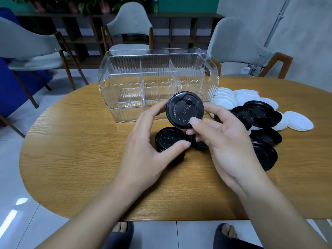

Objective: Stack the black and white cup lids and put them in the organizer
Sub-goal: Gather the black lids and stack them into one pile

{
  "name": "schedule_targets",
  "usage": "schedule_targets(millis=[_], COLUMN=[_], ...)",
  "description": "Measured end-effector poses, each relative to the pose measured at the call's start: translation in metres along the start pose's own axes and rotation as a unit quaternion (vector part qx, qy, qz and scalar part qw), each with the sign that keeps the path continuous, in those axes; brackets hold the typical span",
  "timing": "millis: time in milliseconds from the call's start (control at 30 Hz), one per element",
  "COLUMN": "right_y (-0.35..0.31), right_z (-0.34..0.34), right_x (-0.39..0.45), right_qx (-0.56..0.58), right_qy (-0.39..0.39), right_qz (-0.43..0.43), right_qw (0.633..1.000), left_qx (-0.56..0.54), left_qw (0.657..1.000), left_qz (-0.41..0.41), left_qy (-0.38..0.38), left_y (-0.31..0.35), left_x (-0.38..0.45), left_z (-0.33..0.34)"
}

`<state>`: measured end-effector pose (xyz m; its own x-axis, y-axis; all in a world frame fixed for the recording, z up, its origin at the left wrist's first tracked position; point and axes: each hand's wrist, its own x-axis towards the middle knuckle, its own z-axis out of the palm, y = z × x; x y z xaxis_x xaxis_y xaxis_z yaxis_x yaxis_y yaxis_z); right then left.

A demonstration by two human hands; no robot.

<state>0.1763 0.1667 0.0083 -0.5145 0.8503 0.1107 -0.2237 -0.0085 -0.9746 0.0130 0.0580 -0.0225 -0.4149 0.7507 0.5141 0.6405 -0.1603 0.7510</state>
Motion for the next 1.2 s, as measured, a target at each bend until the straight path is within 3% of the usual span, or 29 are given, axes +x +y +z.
schedule_targets(millis=[267,500,700,800,1200], right_y=[-0.002,-0.002,-0.001,-0.001,0.000], right_z=[0.008,0.009,0.004,0.001,-0.010], right_x=[-0.006,-0.010,-0.009,-0.010,-0.002], right_qx=[-0.014,-0.091,-0.195,-0.224,-0.223], right_qy=[-0.062,-0.106,-0.060,-0.079,-0.121], right_qz=[0.001,-0.038,-0.098,-0.118,-0.113], right_qw=[0.998,0.989,0.974,0.964,0.961], left_qx=[-0.036,-0.013,0.025,0.053,0.046], left_qw=[0.998,0.998,0.997,0.994,0.994], left_qz=[0.025,0.052,0.077,0.095,0.092], left_qy=[0.045,0.020,-0.002,-0.015,-0.047], left_y=[0.000,0.003,-0.006,-0.008,-0.013], left_x=[0.000,-0.001,0.001,0.001,-0.002], left_z=[0.001,-0.001,-0.010,-0.015,-0.020])
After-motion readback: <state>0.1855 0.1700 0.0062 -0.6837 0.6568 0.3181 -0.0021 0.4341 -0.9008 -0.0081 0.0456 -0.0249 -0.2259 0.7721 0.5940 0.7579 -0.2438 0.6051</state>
